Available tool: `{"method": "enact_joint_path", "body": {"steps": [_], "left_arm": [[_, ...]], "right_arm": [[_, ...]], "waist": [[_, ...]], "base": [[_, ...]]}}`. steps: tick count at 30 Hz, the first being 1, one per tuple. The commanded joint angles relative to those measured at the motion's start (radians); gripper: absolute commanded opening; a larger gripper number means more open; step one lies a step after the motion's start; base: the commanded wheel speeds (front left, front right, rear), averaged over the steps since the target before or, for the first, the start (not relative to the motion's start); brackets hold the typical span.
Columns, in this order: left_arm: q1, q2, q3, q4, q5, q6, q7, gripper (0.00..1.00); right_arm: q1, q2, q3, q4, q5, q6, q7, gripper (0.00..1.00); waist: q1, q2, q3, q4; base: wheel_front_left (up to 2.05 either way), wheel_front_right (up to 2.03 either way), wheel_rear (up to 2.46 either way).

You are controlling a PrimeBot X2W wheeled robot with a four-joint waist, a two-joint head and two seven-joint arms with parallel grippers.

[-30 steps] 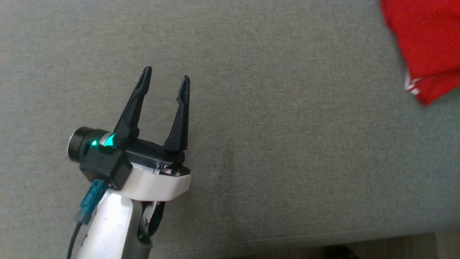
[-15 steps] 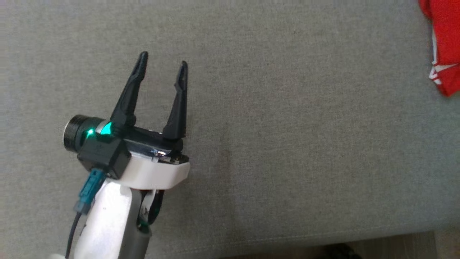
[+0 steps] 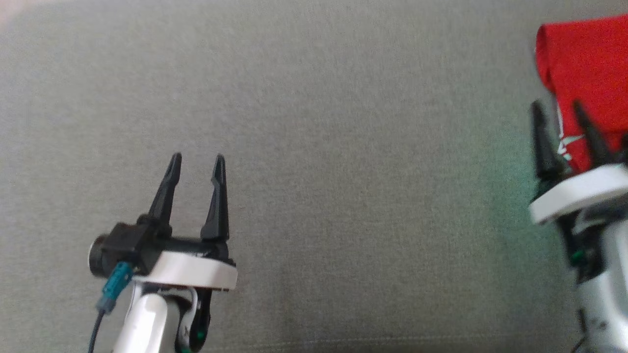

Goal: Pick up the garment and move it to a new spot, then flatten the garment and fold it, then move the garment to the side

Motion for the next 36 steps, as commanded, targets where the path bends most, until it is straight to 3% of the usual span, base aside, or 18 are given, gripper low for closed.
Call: {"method": "enact_joint_path", "body": {"steps": [1,6,9,19,25,36], "left_arm": [[0.005,0.001,0.043,-0.016,0.001,0.001,-0.005,1.0],[0.064,0.001,0.069,0.022,0.01,0.002,-0.005,1.0],[0.111,0.001,0.08,0.037,0.013,-0.001,-0.005,1.0],[0.23,0.001,0.121,-0.03,0.048,-0.041,-0.005,1.0],[0.267,0.001,0.128,-0.045,0.058,-0.062,-0.005,1.0],[0.282,0.001,0.12,-0.034,0.065,-0.071,-0.005,1.0]], "right_arm": [[0.027,0.016,0.038,-0.009,-0.017,0.007,-0.08,1.0],[0.116,0.095,0.098,0.089,-0.044,0.007,-0.294,1.0],[0.176,0.12,0.129,0.117,-0.068,0.007,-0.339,1.0],[0.373,0.208,0.046,-0.087,-0.198,0.007,-0.346,1.0],[0.418,0.219,0.013,-0.104,-0.232,0.007,-0.346,1.0],[0.44,0.221,0.038,-0.098,-0.185,0.007,-0.346,1.0]], "waist": [[0.0001,0.0,-0.094,0.043],[0.0001,0.0,-0.202,0.079],[0.0001,0.0,-0.26,0.1],[0.0001,0.0,-0.311,0.134],[0.0001,0.0,-0.324,0.122],[0.0001,0.0,-0.35,0.096]], "base": [[0.0,0.0,0.0],[0.0,0.0,0.0],[0.0,0.0,0.0],[0.0,0.0,0.0],[0.0,0.0,0.0],[0.0,0.0,0.0]]}}
